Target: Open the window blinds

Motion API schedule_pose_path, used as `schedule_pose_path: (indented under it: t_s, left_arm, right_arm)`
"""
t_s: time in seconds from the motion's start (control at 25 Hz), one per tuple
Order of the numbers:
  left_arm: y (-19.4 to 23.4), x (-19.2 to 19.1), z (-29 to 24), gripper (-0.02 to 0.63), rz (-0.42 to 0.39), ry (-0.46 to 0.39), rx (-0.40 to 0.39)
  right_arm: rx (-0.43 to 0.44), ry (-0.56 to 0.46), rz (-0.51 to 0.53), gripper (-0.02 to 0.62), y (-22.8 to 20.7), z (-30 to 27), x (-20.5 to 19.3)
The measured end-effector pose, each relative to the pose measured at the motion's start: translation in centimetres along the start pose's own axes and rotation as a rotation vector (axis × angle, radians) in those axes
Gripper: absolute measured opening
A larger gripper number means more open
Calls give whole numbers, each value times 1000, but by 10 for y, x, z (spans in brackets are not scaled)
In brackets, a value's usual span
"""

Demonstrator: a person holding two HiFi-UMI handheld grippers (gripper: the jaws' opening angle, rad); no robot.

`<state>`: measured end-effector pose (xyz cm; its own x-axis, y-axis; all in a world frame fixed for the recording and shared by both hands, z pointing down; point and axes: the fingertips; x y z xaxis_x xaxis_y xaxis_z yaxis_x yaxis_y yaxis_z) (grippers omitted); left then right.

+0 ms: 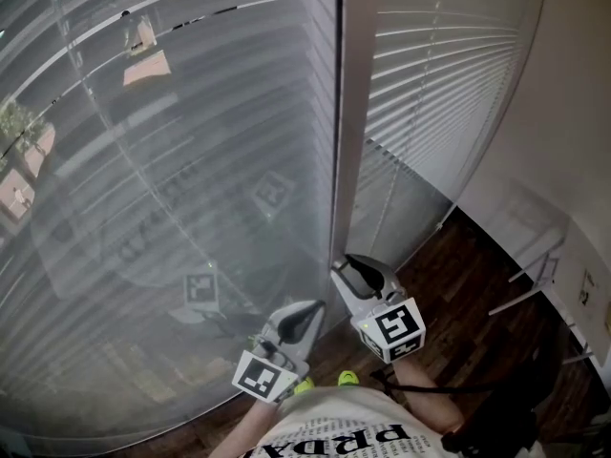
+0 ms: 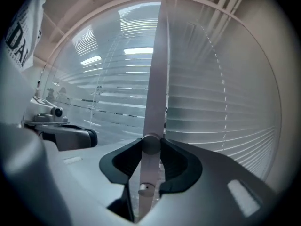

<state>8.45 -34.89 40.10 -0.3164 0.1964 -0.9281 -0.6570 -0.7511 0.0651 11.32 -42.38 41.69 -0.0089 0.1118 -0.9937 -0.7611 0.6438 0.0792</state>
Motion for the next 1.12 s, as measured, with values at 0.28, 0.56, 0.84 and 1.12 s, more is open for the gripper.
schedule_pose_path:
  t_s: [0.28,0.56,0.84,1.12]
  left_arm:
    - [0,-5,2,-8,2,0,-5]
    - [-1,-6,3,-8,7,0,-7]
    - [-1,-6,3,-8,8,4,-10]
    - [-1,-6,3,-8,6,2,-12]
  right_arm:
    - [-5,-16,-133,129,-3,0,-6]
    - [-14,-48,-272,129,-4,0,-6]
    - [-17,-55,-290,129,-5,-1,-6]
    - [-23,-57,-288,130,-5,-1,-6]
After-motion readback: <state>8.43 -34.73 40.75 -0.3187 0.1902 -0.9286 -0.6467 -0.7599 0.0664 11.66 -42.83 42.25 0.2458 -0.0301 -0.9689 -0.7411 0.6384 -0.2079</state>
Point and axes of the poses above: the fingertips, and each gripper's own axes: z backward along the fingers, y to its left, x out of its top, and after that the axes turned 11 degrees about -y, right-handed
